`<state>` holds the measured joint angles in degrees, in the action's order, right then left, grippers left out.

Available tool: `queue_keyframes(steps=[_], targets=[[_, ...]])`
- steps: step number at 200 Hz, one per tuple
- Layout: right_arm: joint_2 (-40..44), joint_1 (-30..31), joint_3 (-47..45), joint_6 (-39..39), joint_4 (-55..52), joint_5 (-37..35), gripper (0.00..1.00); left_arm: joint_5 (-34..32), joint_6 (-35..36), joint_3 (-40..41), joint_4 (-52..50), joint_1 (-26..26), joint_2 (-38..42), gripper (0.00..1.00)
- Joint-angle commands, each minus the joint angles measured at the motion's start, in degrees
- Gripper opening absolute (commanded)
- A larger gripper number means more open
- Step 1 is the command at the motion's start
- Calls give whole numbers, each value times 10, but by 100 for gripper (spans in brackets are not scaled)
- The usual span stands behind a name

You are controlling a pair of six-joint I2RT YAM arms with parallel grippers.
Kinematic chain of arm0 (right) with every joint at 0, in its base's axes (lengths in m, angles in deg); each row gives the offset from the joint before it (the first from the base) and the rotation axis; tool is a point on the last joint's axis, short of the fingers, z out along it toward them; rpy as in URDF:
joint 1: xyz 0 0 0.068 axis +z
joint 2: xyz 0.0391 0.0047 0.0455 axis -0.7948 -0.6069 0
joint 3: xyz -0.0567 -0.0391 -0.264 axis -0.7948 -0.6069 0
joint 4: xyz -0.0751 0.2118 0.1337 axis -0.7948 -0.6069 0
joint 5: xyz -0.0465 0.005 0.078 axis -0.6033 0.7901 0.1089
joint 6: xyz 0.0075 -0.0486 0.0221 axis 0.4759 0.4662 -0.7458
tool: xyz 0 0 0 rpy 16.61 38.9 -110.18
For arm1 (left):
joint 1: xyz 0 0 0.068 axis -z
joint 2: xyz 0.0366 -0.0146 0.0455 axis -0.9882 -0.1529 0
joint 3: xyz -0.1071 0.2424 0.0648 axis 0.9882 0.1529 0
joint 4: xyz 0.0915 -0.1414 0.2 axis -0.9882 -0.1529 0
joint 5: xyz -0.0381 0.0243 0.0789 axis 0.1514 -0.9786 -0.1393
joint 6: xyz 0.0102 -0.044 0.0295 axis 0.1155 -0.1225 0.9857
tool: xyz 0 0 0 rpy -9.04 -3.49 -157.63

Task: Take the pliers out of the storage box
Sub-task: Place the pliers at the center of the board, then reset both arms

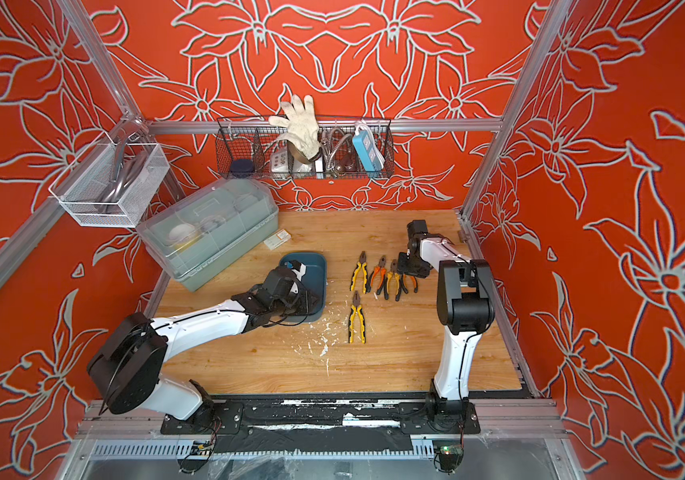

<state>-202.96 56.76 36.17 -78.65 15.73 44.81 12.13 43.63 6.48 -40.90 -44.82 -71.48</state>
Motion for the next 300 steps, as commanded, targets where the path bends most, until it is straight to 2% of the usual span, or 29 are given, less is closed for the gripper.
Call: queue_keyframes(steps=[1,19,43,54,64,70,84,89,92,110,123,138,153,177,194,216,249,263,274,300], targets=[[72,12,-16,-19,-9,-8,58,-5,3,-5,-2,0,8,36],[138,34,-27,-20,7,-16,71,-14,6,6,7,0,25,40],[236,87,-67,-3,70,-108,86,-23,10,26,26,0,45,44],[279,108,-99,12,114,-145,99,-26,12,32,30,0,53,46],[321,117,-138,26,163,-154,100,-35,15,34,29,2,58,47],[342,119,-162,29,193,-151,100,-43,20,34,27,4,62,63],[405,120,-247,37,297,-142,100,-56,33,35,25,8,66,84],[427,121,-282,40,340,-146,100,-58,37,35,26,9,68,97],[438,120,-301,43,368,-149,100,-58,39,35,27,10,68,99],[483,120,-418,88,520,-199,100,-56,47,36,32,12,72,99],[484,119,-476,158,591,-236,100,-59,48,37,32,13,75,99],[469,117,-486,205,576,-259,100,-67,48,39,31,13,78,99],[440,113,-482,212,551,-286,100,-83,42,42,29,13,82,99],[403,113,-503,214,578,-332,100,-99,38,55,40,13,93,99],[393,111,-533,229,625,-336,100,-98,38,61,48,13,96,99],[381,77,-572,193,669,-302,100,-103,40,57,48,13,90,99],[354,39,-649,178,848,-272,100,-93,56,53,51,13,87,99],[363,37,-635,174,792,-254,100,-102,63,55,53,13,93,99],[356,35,-641,177,822,-253,100,-118,68,58,53,13,99,99],[354,34,-631,176,800,-247,100,-143,89,60,41,13,119,99]])
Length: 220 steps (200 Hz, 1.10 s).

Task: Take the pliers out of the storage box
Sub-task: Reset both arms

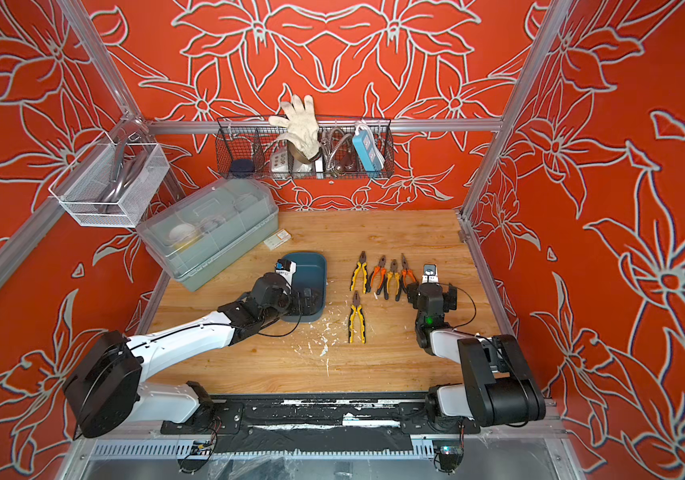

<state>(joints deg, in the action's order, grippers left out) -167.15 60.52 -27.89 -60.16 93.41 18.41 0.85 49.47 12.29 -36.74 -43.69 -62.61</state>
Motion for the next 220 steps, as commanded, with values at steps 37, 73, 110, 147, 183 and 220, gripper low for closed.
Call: queue_keyframes(steps=[37,73,110,147,183,220], targets=[[-5,-12,16,-10,14,34,100,-64,99,9,-6,2,79,99],[-22,5,-22,7,84,39,100,-248,117,-5,-78,0,122,99],[-41,-1,-13,7,100,38,100,-339,229,93,41,-31,195,98],[-32,-4,-5,2,68,46,100,-317,323,238,224,-121,248,98],[-35,-6,-5,4,74,47,100,-245,344,300,293,-191,260,98],[-33,-6,-5,3,73,47,100,-208,303,314,351,-254,177,98]])
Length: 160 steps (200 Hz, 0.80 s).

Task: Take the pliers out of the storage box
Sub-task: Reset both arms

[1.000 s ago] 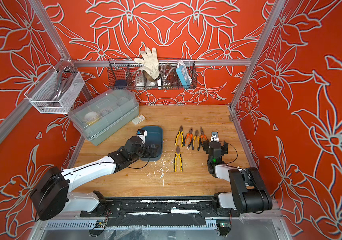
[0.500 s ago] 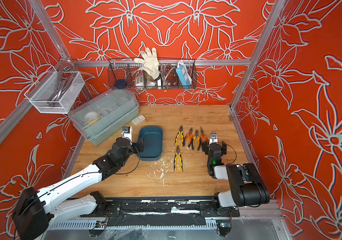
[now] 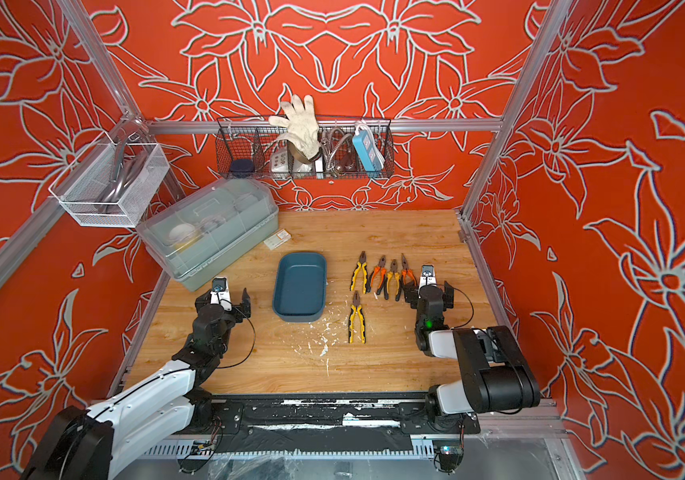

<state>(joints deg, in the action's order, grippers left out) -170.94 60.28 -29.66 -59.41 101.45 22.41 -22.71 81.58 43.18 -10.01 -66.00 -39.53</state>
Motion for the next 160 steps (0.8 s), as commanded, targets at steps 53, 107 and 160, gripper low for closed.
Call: queue_keyframes(steps=[53,107,160], targets=[[4,-3,13,-5,-9,7,100,72,-33,-15,177,-81,-194,98],[4,-3,13,-5,-9,8,100,142,-35,-56,192,-116,-292,98],[4,-4,13,-6,-10,9,100,172,-48,-68,138,-134,-274,98]])
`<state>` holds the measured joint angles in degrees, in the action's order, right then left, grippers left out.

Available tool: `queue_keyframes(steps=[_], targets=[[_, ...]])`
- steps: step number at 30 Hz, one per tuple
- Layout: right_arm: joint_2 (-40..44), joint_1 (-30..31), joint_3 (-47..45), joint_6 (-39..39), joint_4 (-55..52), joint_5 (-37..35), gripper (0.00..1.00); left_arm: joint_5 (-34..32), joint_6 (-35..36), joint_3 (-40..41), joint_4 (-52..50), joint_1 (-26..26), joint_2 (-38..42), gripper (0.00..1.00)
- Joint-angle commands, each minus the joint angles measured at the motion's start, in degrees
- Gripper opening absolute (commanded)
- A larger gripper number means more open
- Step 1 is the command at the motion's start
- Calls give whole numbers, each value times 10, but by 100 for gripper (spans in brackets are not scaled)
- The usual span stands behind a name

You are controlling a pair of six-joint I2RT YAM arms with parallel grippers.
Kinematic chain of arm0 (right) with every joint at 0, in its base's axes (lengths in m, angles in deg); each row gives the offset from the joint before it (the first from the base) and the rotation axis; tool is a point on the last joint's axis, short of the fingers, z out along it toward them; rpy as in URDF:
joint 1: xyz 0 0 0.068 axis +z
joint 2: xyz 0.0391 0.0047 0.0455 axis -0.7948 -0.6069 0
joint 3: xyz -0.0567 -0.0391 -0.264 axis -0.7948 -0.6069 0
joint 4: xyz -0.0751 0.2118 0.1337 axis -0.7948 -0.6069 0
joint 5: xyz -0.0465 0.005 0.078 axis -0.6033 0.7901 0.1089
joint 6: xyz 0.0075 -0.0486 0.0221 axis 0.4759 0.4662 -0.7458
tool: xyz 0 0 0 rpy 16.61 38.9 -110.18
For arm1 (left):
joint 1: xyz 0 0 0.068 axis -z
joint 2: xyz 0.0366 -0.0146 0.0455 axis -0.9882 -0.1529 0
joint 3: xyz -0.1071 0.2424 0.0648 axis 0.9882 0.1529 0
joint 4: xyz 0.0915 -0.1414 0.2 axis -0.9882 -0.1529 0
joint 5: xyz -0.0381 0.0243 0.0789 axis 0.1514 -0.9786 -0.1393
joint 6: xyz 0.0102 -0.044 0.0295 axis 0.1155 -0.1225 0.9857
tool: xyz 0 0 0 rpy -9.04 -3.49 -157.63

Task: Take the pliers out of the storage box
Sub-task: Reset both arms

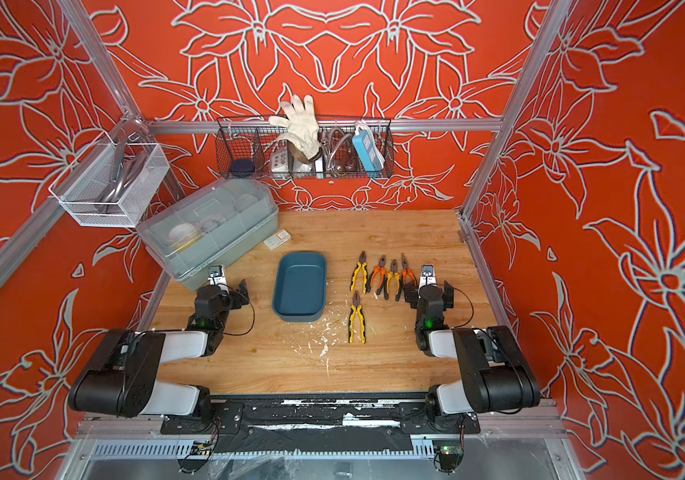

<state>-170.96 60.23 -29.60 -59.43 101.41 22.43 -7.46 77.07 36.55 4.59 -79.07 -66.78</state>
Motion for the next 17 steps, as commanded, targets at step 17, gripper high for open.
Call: queue_keyframes(steps=[17], targets=[[5,-6,15,-6,-14,14,100,20,-5,-5,-16,-4,2,98]])
